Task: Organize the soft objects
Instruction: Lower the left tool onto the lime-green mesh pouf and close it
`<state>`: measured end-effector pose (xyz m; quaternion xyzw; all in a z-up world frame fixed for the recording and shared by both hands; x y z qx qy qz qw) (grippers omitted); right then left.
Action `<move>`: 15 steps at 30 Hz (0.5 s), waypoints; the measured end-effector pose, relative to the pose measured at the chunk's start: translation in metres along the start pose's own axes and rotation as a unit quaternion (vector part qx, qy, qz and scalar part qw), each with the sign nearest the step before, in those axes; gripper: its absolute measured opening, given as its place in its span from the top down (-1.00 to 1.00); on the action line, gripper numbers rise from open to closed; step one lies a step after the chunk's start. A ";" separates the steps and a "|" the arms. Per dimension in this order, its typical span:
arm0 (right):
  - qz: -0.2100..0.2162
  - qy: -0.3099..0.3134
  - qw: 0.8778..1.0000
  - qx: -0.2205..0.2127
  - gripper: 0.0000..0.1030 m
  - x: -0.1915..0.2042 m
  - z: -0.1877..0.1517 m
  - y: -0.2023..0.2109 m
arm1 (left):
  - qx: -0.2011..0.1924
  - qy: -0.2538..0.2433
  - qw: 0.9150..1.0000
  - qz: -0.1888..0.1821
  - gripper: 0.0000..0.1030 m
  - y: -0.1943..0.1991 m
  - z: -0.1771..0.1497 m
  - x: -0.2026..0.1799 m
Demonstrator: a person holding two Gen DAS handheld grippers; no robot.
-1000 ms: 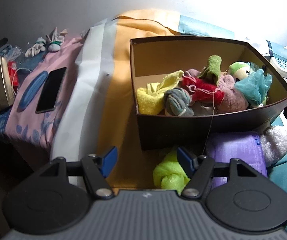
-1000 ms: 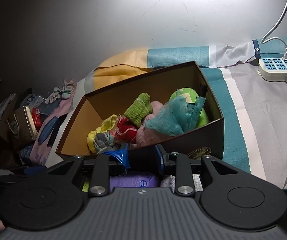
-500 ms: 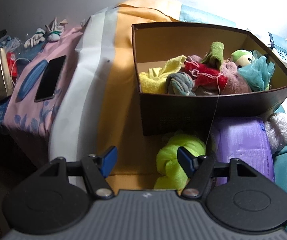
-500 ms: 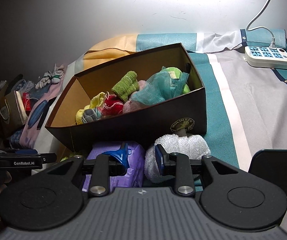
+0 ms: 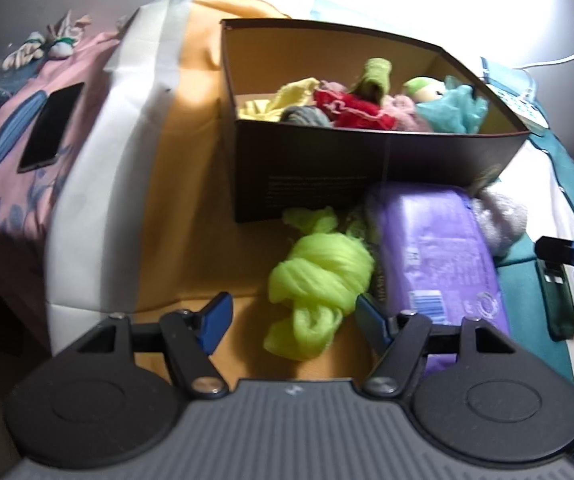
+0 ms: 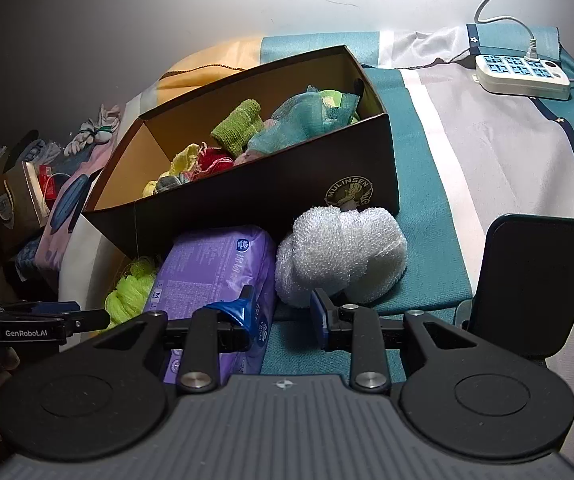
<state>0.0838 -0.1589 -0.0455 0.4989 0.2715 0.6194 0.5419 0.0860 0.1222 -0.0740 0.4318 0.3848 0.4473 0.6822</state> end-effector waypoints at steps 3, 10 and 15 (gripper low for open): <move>0.001 -0.003 1.000 -0.001 0.76 -0.001 -0.001 0.000 | -0.005 -0.020 1.000 -0.005 -0.39 0.000 0.001 -0.006; 0.008 -0.001 1.000 -0.002 0.76 0.002 -0.003 0.000 | 0.032 -0.012 0.999 -0.013 -0.40 -0.030 0.016 -0.002; 0.003 -0.008 1.000 -0.003 0.76 -0.001 -0.004 0.001 | 0.041 0.004 0.999 -0.035 -0.40 -0.040 0.021 0.002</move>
Point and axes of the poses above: each gripper's, at about its wrist camera, not at the fingertips, and y roughly against the way its jaws point, x to its left, z to its top, the point moved 1 cm from there along -y, roughly the way its jaws point, and after that the axes turned 14 degrees about x, right-handed, at the moved point
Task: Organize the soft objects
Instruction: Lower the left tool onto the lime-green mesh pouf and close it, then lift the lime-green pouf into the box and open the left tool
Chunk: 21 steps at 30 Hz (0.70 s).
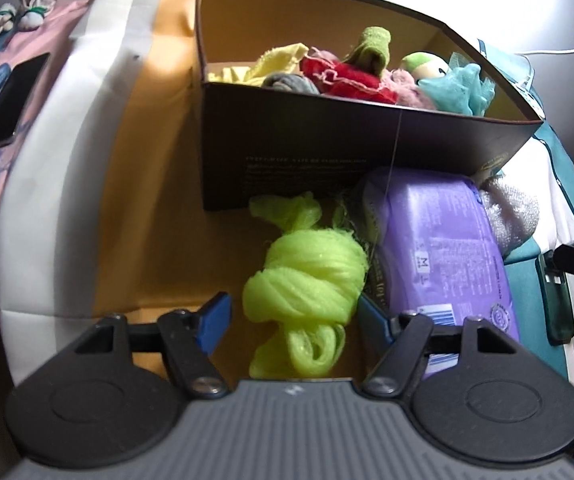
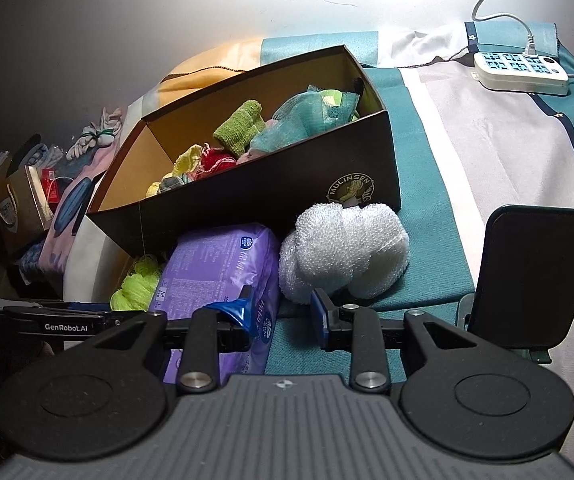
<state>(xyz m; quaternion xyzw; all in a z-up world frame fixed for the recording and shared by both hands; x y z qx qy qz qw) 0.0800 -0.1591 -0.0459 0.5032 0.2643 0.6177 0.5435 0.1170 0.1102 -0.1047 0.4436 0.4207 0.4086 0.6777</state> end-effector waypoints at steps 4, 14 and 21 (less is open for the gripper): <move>0.000 -0.006 1.000 0.001 0.75 -0.002 0.000 -0.001 | 0.006 0.000 1.000 -0.005 -0.41 -0.005 0.003 -0.002; -0.002 -0.007 1.000 0.008 0.75 -0.001 0.002 -0.004 | 0.010 0.027 1.000 0.008 -0.29 -0.011 0.010 0.005; 0.001 -0.002 1.000 0.010 0.75 0.003 0.004 -0.007 | 0.004 0.032 0.999 0.021 -0.13 -0.009 0.012 0.005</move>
Point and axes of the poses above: each gripper's, at about its wrist camera, not at the fingertips, and y roughly against the way its jaws point, x to its left, z to its top, the point moved 1 cm from there along -y, roughly the way its jaws point, and after that the axes turned 14 degrees about x, right-handed, at the moved point
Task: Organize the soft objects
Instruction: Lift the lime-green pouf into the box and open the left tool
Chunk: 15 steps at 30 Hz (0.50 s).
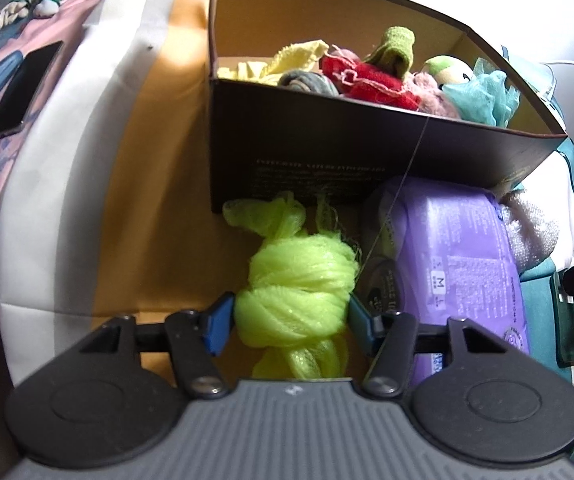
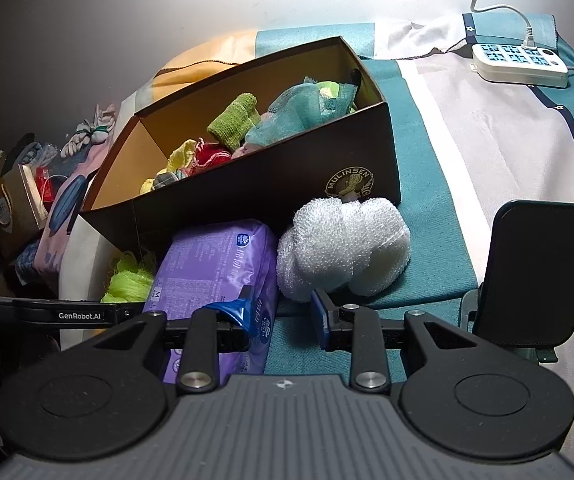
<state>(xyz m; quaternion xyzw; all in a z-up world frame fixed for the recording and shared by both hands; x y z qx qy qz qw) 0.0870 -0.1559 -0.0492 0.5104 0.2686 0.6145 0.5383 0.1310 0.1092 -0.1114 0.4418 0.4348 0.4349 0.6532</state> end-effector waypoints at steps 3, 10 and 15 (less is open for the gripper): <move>0.000 0.002 1.000 0.000 0.75 0.000 0.000 0.000 | -0.010 -0.005 1.000 0.013 -0.11 0.006 -0.002 -0.004; 0.004 0.004 1.000 -0.005 0.75 0.001 -0.001 0.002 | -0.038 -0.017 0.999 0.033 -0.10 0.025 -0.013 -0.013; 0.011 0.013 1.000 -0.006 0.75 0.004 -0.004 0.006 | -0.063 -0.016 0.996 0.052 -0.09 0.044 -0.021 -0.014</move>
Point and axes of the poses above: each gripper's, at about its wrist camera, not at the fingertips, and y roughly against the way its jaws point, x to its left, z to its top, the point moved 1 cm from there along -y, roughly the way its jaws point, and after that the axes turned 14 degrees about x, right-handed, at the moved point
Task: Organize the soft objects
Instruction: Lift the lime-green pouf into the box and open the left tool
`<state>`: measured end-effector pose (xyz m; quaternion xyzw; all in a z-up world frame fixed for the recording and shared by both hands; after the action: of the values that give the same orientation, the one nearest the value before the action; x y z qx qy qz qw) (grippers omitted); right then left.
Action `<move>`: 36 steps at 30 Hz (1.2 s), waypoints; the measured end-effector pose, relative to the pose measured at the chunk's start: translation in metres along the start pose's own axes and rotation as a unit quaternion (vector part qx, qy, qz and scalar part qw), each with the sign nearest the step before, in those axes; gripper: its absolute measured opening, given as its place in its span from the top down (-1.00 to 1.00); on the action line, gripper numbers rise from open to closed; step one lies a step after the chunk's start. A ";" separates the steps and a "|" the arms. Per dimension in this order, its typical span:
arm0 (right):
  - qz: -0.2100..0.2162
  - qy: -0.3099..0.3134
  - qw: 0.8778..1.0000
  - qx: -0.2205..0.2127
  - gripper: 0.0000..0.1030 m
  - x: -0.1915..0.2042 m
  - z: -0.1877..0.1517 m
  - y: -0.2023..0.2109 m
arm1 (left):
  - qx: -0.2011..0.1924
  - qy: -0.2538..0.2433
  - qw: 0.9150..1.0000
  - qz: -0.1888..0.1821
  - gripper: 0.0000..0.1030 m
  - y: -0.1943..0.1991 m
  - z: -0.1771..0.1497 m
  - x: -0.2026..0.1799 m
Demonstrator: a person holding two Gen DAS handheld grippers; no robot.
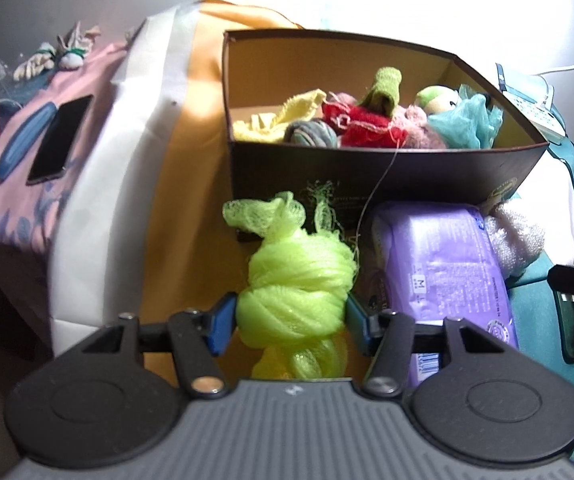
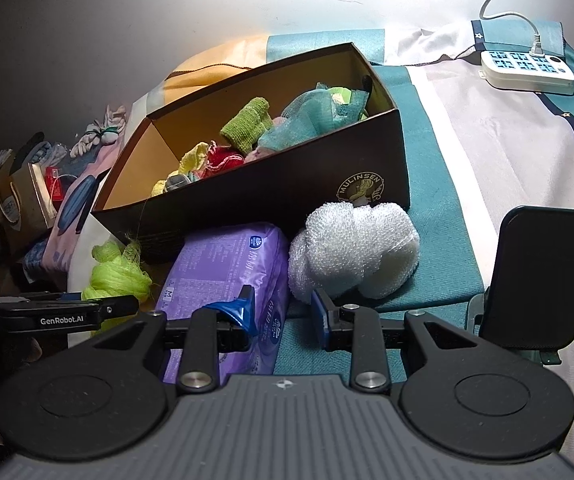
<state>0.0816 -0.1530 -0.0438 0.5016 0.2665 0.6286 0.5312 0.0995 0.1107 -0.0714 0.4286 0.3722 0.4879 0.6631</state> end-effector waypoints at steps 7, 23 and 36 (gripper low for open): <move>0.005 0.013 1.000 0.004 0.75 0.004 -0.006 0.005 | -0.064 -0.010 0.998 0.018 -0.09 0.048 0.008 0.002; 0.001 0.004 1.000 -0.031 0.74 -0.008 -0.015 0.035 | -0.130 -0.044 0.989 0.056 -0.10 0.045 0.131 -0.029; -0.002 -0.025 0.999 -0.041 0.74 -0.029 -0.011 0.035 | -0.076 -0.008 0.994 0.078 -0.29 -0.034 0.166 -0.028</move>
<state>0.0551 -0.1880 -0.0270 0.4943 0.2278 0.6251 0.5595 0.2549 0.0441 -0.0415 0.4081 0.2940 0.5618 0.6567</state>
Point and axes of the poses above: each gripper's, at about its wrist camera, not at the fingertips, and y roughly against the way its jaws point, x to its left, z to its top, the point moved 1 cm from there along -y, roughly the way its jaws point, and after that the axes turned 14 degrees about x, right-handed, at the moved point
